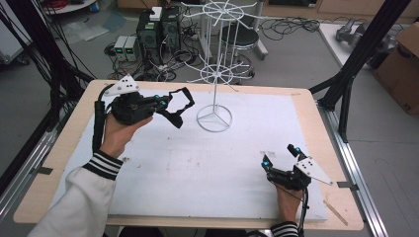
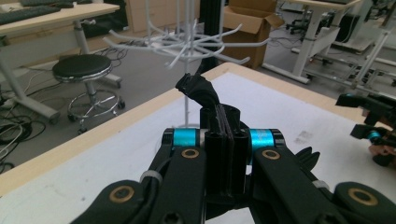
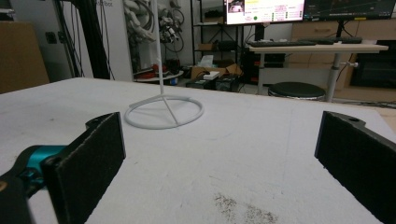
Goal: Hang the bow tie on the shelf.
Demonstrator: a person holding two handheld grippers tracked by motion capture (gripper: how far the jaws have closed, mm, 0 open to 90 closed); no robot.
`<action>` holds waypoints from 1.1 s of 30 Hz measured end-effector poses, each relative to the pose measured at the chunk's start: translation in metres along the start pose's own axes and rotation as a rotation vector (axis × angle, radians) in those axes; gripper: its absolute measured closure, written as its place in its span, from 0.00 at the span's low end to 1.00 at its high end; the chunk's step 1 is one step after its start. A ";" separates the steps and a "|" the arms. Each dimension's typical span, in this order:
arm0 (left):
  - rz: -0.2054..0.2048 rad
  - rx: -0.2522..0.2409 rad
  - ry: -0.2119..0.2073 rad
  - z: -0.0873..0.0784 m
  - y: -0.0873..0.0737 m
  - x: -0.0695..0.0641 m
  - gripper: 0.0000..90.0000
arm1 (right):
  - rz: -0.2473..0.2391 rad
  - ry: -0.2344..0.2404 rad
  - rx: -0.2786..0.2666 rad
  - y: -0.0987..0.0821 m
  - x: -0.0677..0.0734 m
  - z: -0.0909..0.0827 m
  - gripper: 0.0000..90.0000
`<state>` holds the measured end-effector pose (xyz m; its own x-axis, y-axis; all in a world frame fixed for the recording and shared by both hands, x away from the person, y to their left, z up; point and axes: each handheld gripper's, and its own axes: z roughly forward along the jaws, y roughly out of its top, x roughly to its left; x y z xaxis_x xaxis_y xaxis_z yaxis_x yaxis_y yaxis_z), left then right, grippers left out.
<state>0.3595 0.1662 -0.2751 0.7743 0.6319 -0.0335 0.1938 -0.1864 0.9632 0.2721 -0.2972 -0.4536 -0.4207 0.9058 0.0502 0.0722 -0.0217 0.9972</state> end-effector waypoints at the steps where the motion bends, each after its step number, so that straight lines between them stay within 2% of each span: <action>1: 0.003 -0.004 -0.006 0.001 0.002 -0.002 0.98 | 0.001 0.000 0.000 0.000 0.000 0.000 0.01; 9: 0.006 -0.019 -0.033 0.010 0.011 -0.012 0.98 | 0.007 -0.001 0.000 0.000 0.000 0.000 0.01; 24: 0.011 -0.058 -0.077 0.018 0.027 -0.022 0.98 | 0.006 -0.001 -0.004 0.000 0.000 0.000 0.01; 33: 0.003 -0.062 -0.094 0.037 0.029 -0.023 0.98 | 0.008 -0.001 -0.007 0.000 0.000 0.000 0.01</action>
<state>0.3692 0.1187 -0.2559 0.8285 0.5575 -0.0530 0.1564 -0.1396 0.9778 0.2721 -0.2975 -0.4537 -0.4196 0.9059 0.0579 0.0693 -0.0316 0.9971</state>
